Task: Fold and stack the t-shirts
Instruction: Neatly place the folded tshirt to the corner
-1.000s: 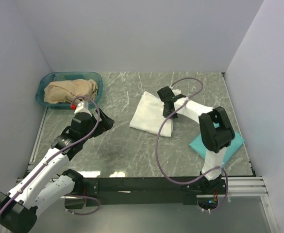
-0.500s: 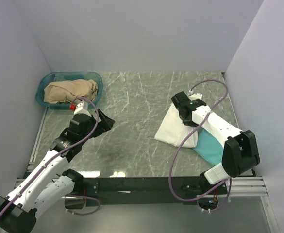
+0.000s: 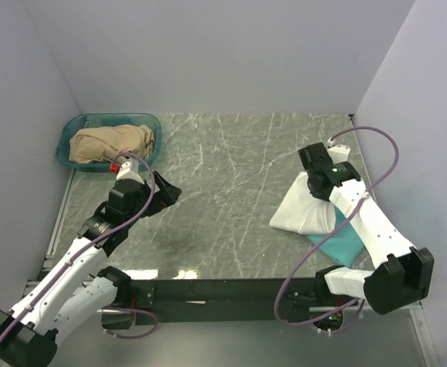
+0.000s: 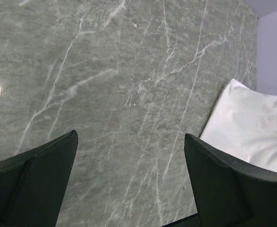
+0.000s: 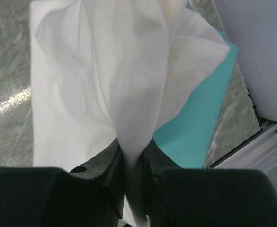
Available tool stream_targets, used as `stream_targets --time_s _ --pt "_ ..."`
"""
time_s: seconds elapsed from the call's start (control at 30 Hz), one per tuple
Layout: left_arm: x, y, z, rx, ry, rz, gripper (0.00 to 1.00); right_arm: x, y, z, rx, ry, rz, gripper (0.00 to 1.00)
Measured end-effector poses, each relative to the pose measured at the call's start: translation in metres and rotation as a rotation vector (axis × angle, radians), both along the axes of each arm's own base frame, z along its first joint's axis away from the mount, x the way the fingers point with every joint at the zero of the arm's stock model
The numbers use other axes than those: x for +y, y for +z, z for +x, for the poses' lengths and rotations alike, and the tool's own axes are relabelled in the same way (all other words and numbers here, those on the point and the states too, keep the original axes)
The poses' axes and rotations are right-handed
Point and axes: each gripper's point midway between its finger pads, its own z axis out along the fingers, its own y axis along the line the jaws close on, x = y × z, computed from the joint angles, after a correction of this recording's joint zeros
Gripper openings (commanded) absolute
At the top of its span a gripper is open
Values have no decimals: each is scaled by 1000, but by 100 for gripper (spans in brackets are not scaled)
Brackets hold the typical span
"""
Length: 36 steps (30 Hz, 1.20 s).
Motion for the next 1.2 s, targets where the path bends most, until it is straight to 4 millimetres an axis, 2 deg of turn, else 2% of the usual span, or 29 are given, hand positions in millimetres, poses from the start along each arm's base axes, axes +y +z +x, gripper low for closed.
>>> stream_targets --time_s 0.23,0.47,0.73,0.93,1.07,1.13,1.17,1.2 --pt "-3 3 0 -8 -13 -11 99 -10 23 -5 -23 36 22 2" --pt "-4 3 0 -9 -19 -15 99 -13 33 -9 -20 62 33 4" --pt "-6 4 0 -12 -26 -20 100 -40 51 -13 -80 -22 54 5" --pt "-6 4 0 -12 -29 -21 99 -57 54 -11 -116 -93 70 7" --pt "-7 2 0 -4 -31 -16 99 -67 55 -18 -171 -157 81 14" --pt "-7 -1 1 4 -34 -13 99 -71 48 -28 -204 -197 94 16" --pt "-8 -2 1 8 -37 -13 99 -73 41 -34 -219 -221 103 23" --pt "-9 -2 1 10 -38 -12 99 -74 33 -42 -228 -248 116 26"
